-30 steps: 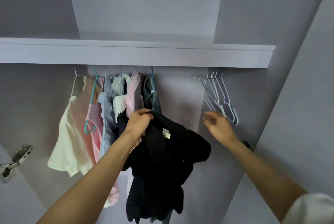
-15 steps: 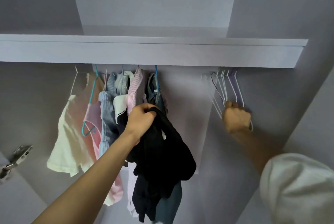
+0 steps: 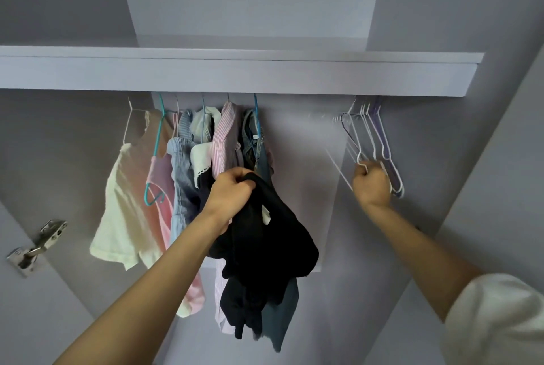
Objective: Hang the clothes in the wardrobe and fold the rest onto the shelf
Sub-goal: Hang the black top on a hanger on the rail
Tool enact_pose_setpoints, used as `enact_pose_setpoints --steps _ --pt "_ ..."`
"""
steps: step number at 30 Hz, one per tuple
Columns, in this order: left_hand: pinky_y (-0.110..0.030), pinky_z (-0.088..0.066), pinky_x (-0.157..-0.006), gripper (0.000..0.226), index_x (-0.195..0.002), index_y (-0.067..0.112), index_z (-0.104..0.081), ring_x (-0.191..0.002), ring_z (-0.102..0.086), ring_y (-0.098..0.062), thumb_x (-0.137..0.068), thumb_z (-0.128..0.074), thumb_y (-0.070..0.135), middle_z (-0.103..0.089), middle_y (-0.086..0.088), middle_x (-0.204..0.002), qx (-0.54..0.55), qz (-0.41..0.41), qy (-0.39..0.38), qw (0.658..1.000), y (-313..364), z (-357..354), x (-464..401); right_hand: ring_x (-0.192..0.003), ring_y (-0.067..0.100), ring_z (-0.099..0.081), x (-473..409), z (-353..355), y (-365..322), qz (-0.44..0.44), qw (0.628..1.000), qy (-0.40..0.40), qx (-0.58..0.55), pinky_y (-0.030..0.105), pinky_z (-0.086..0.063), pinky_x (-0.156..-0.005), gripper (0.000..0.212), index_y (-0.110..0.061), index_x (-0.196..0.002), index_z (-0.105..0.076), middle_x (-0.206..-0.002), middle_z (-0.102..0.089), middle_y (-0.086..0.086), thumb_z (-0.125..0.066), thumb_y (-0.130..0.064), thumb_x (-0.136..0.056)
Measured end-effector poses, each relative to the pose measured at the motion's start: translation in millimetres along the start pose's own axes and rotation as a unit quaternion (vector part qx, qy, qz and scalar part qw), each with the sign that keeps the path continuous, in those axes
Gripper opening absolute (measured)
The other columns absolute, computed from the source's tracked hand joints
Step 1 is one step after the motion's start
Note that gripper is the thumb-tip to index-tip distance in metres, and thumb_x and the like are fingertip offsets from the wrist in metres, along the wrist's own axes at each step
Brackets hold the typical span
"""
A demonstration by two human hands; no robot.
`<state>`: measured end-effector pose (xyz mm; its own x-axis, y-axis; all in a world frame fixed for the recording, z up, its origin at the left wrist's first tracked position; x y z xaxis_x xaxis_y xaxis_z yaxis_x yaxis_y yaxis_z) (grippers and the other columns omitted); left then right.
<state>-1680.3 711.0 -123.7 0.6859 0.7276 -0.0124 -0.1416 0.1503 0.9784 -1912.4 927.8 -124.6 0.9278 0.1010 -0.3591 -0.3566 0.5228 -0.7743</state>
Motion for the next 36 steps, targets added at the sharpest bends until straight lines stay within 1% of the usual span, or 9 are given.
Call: enact_pose_setpoints --steps 5,8,14,19,25,28,30,33,36 --pt "-0.027 -0.051 -0.067 0.027 -0.076 0.020 -0.065 -0.063 -0.060 -0.015 -0.086 -0.049 0.001 -0.064 -0.001 -0.065 0.025 0.025 0.002 0.999 -13.9 11.7 9.3 -0.069 0.022 -0.051 58.4 -31.0 40.7 -0.082 0.978 -0.070 -0.180 0.031 -0.037 -0.062 0.020 0.007 -0.084 -0.067 -0.071 -0.058 0.027 -0.051 -0.003 -0.091" --pt "-0.023 -0.048 -0.060 0.029 -0.079 0.018 -0.065 -0.062 -0.059 -0.013 -0.086 -0.046 -0.003 -0.064 -0.002 -0.068 0.022 0.057 -0.012 0.998 -42.7 12.8 29.3 -0.046 0.010 -0.028 110.3 -48.4 72.3 -0.154 0.954 -0.119 -0.226 0.023 -0.025 -0.045 0.036 -0.011 -0.057 -0.047 -0.051 -0.033 0.003 -0.055 -0.009 -0.092" --pt "-0.022 -0.047 -0.063 0.034 -0.092 0.020 -0.066 -0.078 -0.060 -0.016 -0.086 -0.044 -0.005 -0.064 -0.003 -0.085 -0.006 0.147 -0.073 0.986 -120.1 3.9 74.1 -0.039 0.002 -0.036 195.1 -42.8 72.7 -0.157 0.908 -0.164 -0.353 0.015 -0.032 -0.038 0.027 -0.011 -0.076 -0.049 -0.054 -0.042 -0.002 -0.035 0.002 -0.095" --pt "-0.027 -0.047 -0.093 0.042 -0.111 0.006 -0.063 -0.101 -0.059 -0.022 -0.086 -0.037 -0.014 -0.066 -0.011 -0.107 0.031 0.167 -0.133 0.976 -141.1 -15.7 100.9 -0.043 0.013 -0.048 234.5 -48.6 55.9 -0.141 0.878 -0.276 -0.364 0.021 -0.041 -0.041 0.019 -0.009 -0.087 -0.038 -0.080 -0.053 0.015 -0.033 0.007 -0.096" --pt "-0.021 -0.046 -0.088 0.046 -0.126 0.005 -0.056 -0.099 -0.058 -0.016 -0.089 -0.035 -0.013 -0.065 -0.004 -0.106 0.065 0.133 -0.189 0.971 -116.3 -31.7 112.4 -0.042 0.012 -0.033 273.7 -50.6 60.3 -0.157 0.867 -0.322 -0.345 0.020 -0.025 -0.042 0.031 -0.016 -0.071 -0.036 -0.074 -0.050 0.009 -0.025 -0.007 -0.099" --pt "-0.023 -0.048 -0.084 0.052 -0.134 0.026 -0.044 -0.105 -0.059 -0.017 -0.093 -0.039 -0.006 -0.061 0.002 -0.117 0.104 0.121 -0.221 0.962 -105.7 -33.6 117.1 -0.043 0.009 -0.028 287.1 -49.1 51.7 -0.136 0.881 -0.318 -0.324 0.019 -0.021 -0.042 0.033 -0.014 -0.070 -0.033 -0.073 -0.048 0.008 -0.022 0.003 -0.095" --pt "-0.024 -0.051 -0.077 0.056 -0.141 0.028 -0.035 -0.103 -0.060 -0.020 -0.095 -0.040 -0.002 -0.056 -0.002 -0.127 0.140 0.136 -0.174 0.965 -106.7 -18.8 109.3 -0.043 0.009 -0.024 288.9 -45.3 42.3 -0.135 0.881 -0.306 -0.335 0.017 -0.020 -0.040 0.033 -0.013 -0.069 -0.031 -0.072 -0.048 0.008 -0.021 0.011 -0.090" --pt "-0.032 -0.046 -0.097 0.053 -0.146 0.022 -0.030 -0.115 -0.055 -0.023 -0.097 -0.042 0.004 -0.048 -0.005 -0.138 0.126 0.151 -0.119 0.973 -112.3 10.7 103.6 -0.041 0.008 -0.025 296.5 -47.7 24.3 -0.112 0.878 -0.330 -0.328 0.015 -0.022 -0.039 0.032 -0.010 -0.069 -0.032 -0.070 -0.047 0.008 -0.020 0.016 -0.084" --pt "-0.023 -0.051 -0.087 0.041 -0.140 0.020 -0.039 -0.101 -0.064 -0.009 -0.100 -0.041 0.010 -0.066 0.007 -0.116 0.162 0.105 -0.143 0.971 -103.6 23.2 106.7 -0.043 0.007 -0.030 304.3 -56.7 4.2 -0.076 0.876 -0.366 -0.304 0.017 -0.023 -0.041 0.028 0.001 -0.076 -0.041 -0.062 -0.047 0.001 -0.021 0.015 -0.089"
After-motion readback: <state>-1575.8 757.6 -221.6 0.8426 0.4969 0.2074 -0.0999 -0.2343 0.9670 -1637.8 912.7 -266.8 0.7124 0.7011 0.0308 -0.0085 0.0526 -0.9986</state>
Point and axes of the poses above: each hand's wrist, its own x-axis away from the middle knuckle, its own z-axis out of the back of the hand, y = z × x, the point moved 10 cm from there along -x, towards the middle knuckle
